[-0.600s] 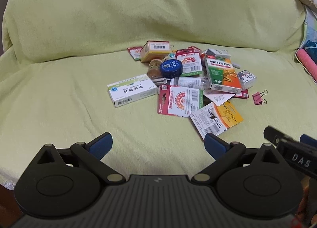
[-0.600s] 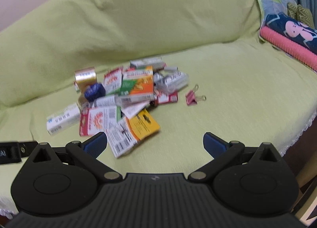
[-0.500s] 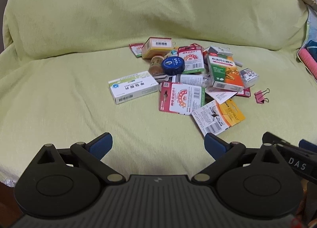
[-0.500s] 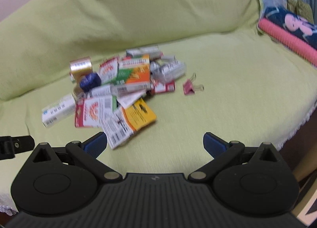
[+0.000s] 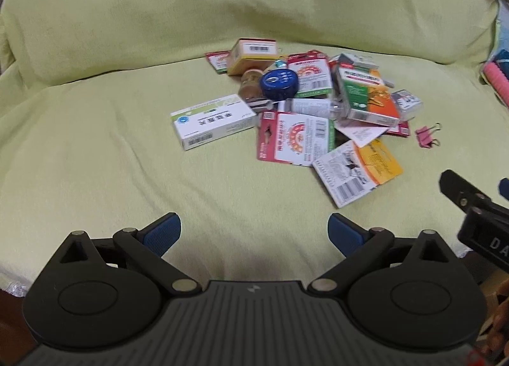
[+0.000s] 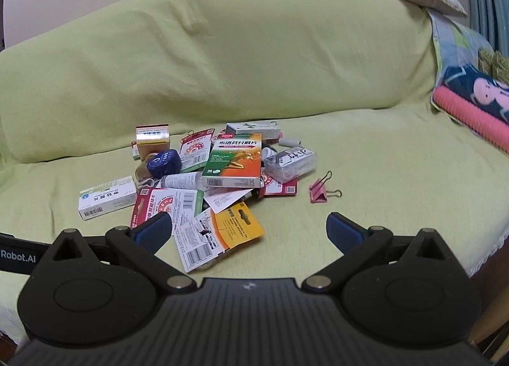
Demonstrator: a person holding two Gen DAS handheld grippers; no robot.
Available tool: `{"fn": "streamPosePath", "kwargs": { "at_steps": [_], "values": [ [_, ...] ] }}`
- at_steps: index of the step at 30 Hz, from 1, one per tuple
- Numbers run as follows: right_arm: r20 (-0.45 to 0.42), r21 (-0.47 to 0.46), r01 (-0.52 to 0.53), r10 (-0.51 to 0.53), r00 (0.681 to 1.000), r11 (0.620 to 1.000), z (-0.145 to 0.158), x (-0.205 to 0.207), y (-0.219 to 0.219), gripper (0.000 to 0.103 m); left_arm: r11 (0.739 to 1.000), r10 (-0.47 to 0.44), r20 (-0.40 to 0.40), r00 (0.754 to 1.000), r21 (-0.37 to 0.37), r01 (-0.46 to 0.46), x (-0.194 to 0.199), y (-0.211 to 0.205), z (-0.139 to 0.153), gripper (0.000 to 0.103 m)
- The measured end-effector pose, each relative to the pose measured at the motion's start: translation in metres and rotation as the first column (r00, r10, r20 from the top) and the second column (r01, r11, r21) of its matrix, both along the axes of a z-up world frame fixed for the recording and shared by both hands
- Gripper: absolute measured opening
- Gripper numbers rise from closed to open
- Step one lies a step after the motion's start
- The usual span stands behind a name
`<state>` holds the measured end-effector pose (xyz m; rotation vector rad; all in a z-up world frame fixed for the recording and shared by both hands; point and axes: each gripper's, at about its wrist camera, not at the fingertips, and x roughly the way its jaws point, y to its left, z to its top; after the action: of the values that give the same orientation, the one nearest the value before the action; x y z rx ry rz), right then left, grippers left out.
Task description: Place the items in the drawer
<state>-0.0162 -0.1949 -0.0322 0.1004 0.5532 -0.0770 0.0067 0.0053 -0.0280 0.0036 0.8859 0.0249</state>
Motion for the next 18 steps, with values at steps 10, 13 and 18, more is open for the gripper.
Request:
{"fn": "streamPosePath", "kwargs": {
  "at_steps": [10,13,18],
  "values": [
    [-0.026,-0.014,0.006,-0.007,1.0,1.0,-0.018,0.002,0.0,0.102,0.999,-0.037,-0.061,0.997,-0.003,0.037,0.011,0.008,-0.005,0.099],
    [-0.032,-0.013,-0.006,0.006,0.999,1.0,-0.017,0.006,0.001,0.102,0.999,-0.032,-0.055,0.998,0.015,0.033,0.013,0.009,-0.005,0.099],
    [-0.056,-0.027,-0.037,0.036,0.998,0.999,-0.015,0.018,0.007,0.102,1.0,-0.023,-0.064,0.998,0.008,0.023,0.022,0.016,-0.005,0.099]
  ]
}}
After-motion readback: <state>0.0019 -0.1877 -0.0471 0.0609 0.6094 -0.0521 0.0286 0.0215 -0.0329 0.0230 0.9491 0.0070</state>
